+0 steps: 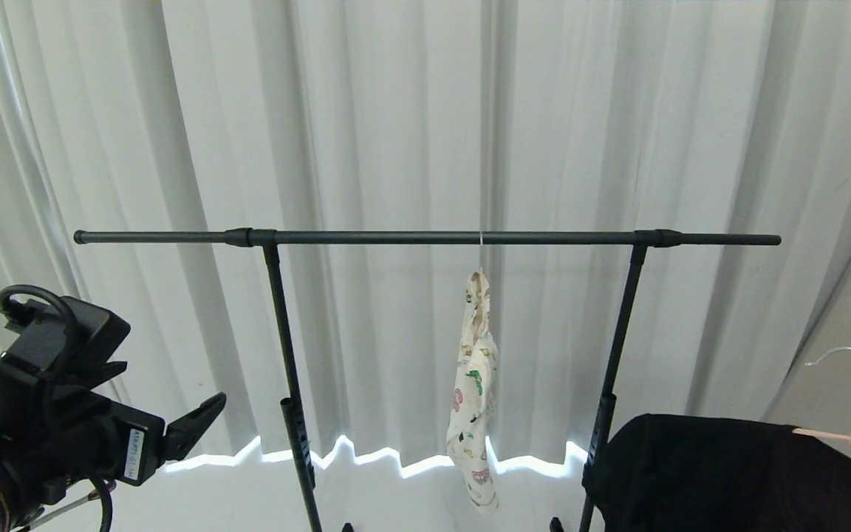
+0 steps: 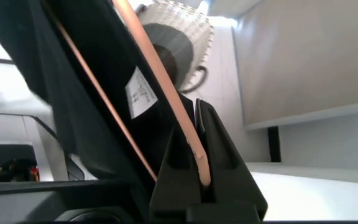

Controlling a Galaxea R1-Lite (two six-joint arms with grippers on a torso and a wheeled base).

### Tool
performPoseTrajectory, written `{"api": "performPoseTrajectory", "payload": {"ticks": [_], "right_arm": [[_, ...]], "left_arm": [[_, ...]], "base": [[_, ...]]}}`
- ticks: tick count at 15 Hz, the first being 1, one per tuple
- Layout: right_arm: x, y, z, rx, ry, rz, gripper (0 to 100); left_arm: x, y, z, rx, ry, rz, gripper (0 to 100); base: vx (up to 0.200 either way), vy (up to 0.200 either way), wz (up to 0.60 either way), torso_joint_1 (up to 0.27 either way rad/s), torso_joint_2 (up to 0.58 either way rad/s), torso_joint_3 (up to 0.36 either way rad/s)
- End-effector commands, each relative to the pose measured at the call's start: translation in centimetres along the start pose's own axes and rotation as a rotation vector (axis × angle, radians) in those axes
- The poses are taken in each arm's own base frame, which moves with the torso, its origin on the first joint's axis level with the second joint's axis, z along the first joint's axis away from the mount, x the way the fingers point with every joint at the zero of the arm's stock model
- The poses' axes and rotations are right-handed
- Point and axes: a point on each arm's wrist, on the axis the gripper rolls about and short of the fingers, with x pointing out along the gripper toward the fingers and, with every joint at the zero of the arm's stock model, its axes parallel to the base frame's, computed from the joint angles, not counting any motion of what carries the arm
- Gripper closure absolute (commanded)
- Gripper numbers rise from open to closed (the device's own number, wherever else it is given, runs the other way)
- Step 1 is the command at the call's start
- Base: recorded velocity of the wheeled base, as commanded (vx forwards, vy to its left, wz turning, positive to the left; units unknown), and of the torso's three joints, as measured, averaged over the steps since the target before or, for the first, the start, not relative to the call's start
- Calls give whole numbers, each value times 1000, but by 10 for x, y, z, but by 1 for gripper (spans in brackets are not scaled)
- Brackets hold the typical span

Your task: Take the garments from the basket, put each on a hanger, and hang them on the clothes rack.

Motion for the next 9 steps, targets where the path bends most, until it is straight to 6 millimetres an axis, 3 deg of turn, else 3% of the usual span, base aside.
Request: {"api": "performPoseTrajectory", "payload": {"ticks": [1,3,8,9], "right_arm": [[6,-1,6,-2,11,5,100],[16,-3,17,-9,-6,11,100],[64,2,63,-43,-106,52,100],[71,4,72,-34,-130,60,100]], "left_arm": [[0,0,0,-1,1,1,0],[1,0,0,-2,2,0,0],[1,0,1,0,-2,2,0],[1,0,1,0,-2,2,0]], "base": [[0,0,0,0,0,0],[0,0,0,0,0,0],[0,0,0,0,0,0],[200,0,0,7,2,2]]}}
